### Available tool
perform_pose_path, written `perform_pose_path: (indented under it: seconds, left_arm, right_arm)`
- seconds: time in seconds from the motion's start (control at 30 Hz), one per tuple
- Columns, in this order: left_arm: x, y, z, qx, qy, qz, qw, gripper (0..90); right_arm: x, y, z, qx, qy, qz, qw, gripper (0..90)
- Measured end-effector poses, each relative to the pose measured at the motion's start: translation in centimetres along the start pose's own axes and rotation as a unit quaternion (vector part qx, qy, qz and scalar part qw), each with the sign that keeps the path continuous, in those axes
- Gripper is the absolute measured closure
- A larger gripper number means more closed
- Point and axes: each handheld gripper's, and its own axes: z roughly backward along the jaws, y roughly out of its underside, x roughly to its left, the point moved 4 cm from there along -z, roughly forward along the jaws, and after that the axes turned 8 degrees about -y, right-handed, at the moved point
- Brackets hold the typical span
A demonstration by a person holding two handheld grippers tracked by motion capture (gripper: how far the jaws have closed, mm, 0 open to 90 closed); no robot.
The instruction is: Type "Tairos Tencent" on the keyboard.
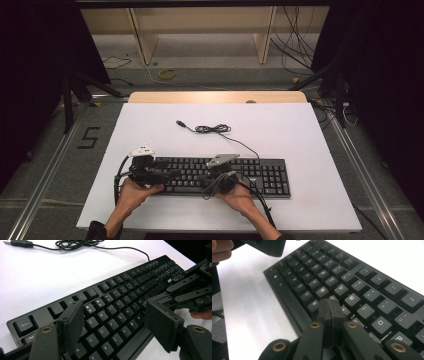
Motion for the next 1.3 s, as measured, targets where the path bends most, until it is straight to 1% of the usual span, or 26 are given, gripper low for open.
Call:
perform_pose_path:
  seconds: [0.2,0.3,0.5,0.57,0.6,0.67,0.7,0.83,0.9,1.03,1.17,1.3]
  left_arm:
    - [0.0,0.3,0.1,-0.001,-0.001,0.001,1.0,31.4]
    - [0.0,0.4,0.1,0.0,0.0,-0.002,1.0,31.3]
    - [-0.2,0.5,0.2,-0.001,0.001,0.0,1.0,31.2]
    - [-0.1,0.6,0.2,0.0,0.001,-0.002,1.0,31.2]
    - [-0.1,0.6,0.2,0.0,0.001,-0.002,1.0,31.2]
    - [-0.2,0.6,0.2,-0.001,0.002,0.0,1.0,31.2]
    - [-0.2,0.6,0.2,-0.002,0.002,0.0,1.0,31.3]
    - [-0.1,0.6,0.2,-0.002,0.001,-0.001,1.0,31.3]
    - [-0.1,0.6,0.2,-0.004,0.002,0.001,1.0,31.3]
    - [-0.1,0.5,0.1,-0.004,0.001,0.0,1.0,31.4]
    - [-0.2,0.5,0.1,-0.004,0.002,-0.002,1.0,31.4]
    - [-0.2,0.4,0.1,-0.005,0.001,-0.002,1.0,31.5]
  right_arm:
    - [0.2,-0.1,-0.5,0.005,-0.003,0.0,1.0,90.0]
    - [0.2,0.0,-0.8,0.009,0.0,0.004,1.0,90.0]
    - [0.2,0.0,-1.1,0.013,0.001,0.003,0.9999,90.0]
    - [0.2,0.0,-1.1,0.014,0.0,0.002,0.9999,90.0]
    - [0.1,0.1,-1.3,0.019,0.002,0.003,0.9998,90.0]
    - [0.1,0.2,-1.4,0.017,0.002,0.003,0.9999,90.0]
    - [0.1,0.2,-1.5,0.017,0.004,0.008,0.9998,90.0]
    - [0.2,0.1,-1.4,0.019,0.007,0.004,0.9998,90.0]
    - [0.1,0.1,-1.1,0.016,0.004,-0.005,0.9998,90.0]
    - [0.1,-0.1,-0.3,-0.004,-0.005,-0.006,1.0,85.1]
    - [0.0,-0.1,0.4,-0.017,-0.007,-0.008,0.9998,81.8]
    - [-0.1,-0.1,1.2,-0.03,-0.011,-0.013,0.9994,76.5]
